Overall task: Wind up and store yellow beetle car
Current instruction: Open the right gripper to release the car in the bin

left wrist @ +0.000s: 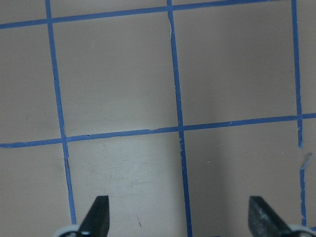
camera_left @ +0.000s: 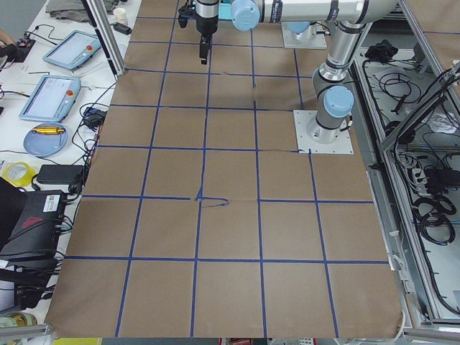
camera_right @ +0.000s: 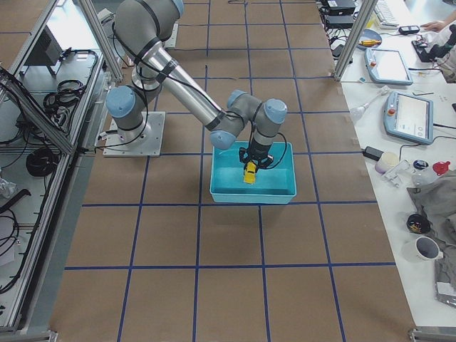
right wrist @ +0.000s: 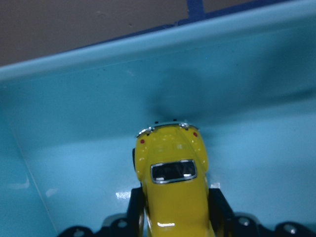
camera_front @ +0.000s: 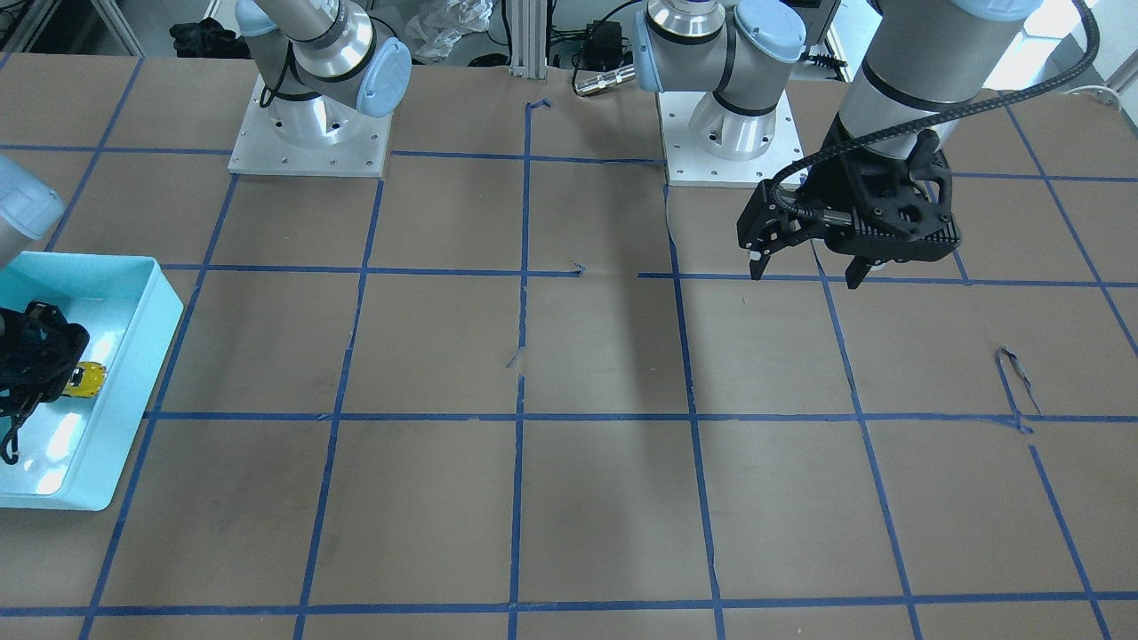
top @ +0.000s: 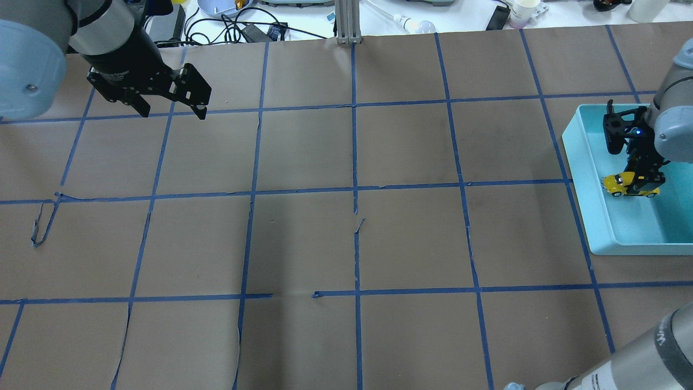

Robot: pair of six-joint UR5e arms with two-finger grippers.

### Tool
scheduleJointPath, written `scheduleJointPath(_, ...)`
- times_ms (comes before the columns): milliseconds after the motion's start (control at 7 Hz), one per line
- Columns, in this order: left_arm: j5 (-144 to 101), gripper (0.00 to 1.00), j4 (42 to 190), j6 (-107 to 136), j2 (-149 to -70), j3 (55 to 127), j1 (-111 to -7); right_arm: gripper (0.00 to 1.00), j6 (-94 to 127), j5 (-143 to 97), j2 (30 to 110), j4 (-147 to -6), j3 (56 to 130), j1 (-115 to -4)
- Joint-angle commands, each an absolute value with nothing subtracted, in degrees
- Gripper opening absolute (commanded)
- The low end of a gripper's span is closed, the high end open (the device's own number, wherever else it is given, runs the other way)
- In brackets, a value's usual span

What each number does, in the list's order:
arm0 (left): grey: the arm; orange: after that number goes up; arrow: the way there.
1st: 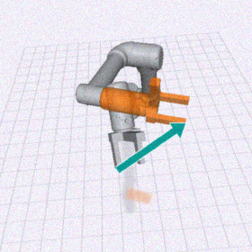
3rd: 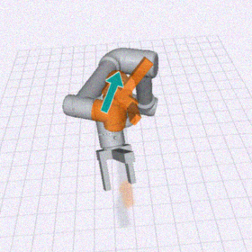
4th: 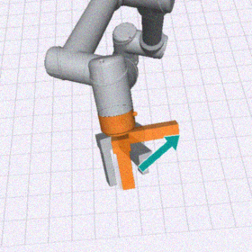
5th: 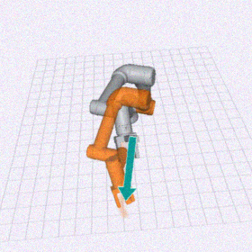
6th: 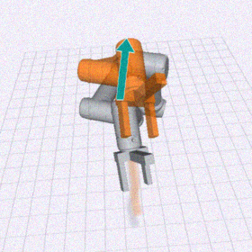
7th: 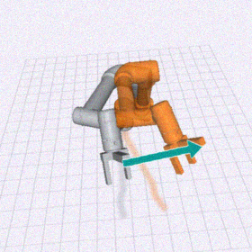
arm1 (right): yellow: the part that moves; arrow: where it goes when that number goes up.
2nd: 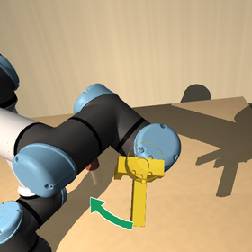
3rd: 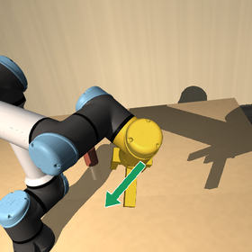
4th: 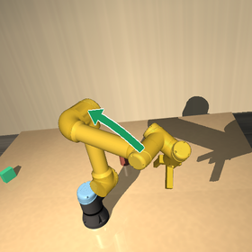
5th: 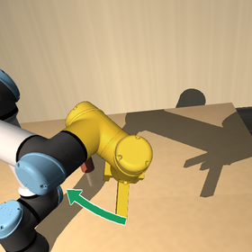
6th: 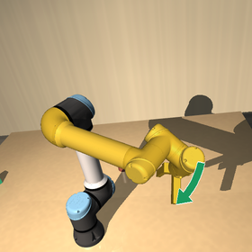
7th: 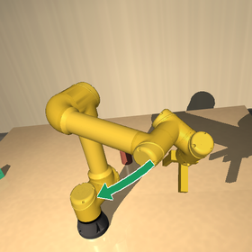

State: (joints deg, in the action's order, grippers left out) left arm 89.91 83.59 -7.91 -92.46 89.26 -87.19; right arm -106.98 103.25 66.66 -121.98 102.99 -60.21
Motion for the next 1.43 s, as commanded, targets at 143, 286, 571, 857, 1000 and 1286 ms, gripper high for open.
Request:
scheduleJointPath(143, 89.9, 1.0, 83.6, -7.9, -92.5, 89.3, -87.2, 0.97, -107.2, 103.2, 69.8, -121.6, 102.6, -60.3)
scheduleJointPath(286, 89.9, 1.0, 83.6, -7.9, -92.5, 89.3, -87.2, 0.96, -106.6, 103.0, 74.0, -121.4, 102.4, -60.4)
scheduleJointPath(571, 89.8, 1.0, 83.6, -7.9, -92.5, 89.2, -87.2, 0.95, -100.1, 102.6, 80.7, -118.1, 100.9, -60.8)
scheduleJointPath(857, 89.9, 1.0, 83.7, -7.7, -92.4, 89.2, -87.2, 0.98, -77.8, 101.2, 86.5, -104.7, 98.3, -66.0)
scheduleJointPath(1000, 89.9, 1.0, 83.7, -7.8, -92.4, 89.2, -87.2, 1.0, -61.2, 98.5, 87.7, -98.9, 96.1, -70.4)
scheduleJointPath(1286, 90.1, 1.0, 83.7, -7.8, -92.5, 89.2, -87.2, 1.0, -36.0, 87.6, 87.9, -91.2, 93.6, -75.2)
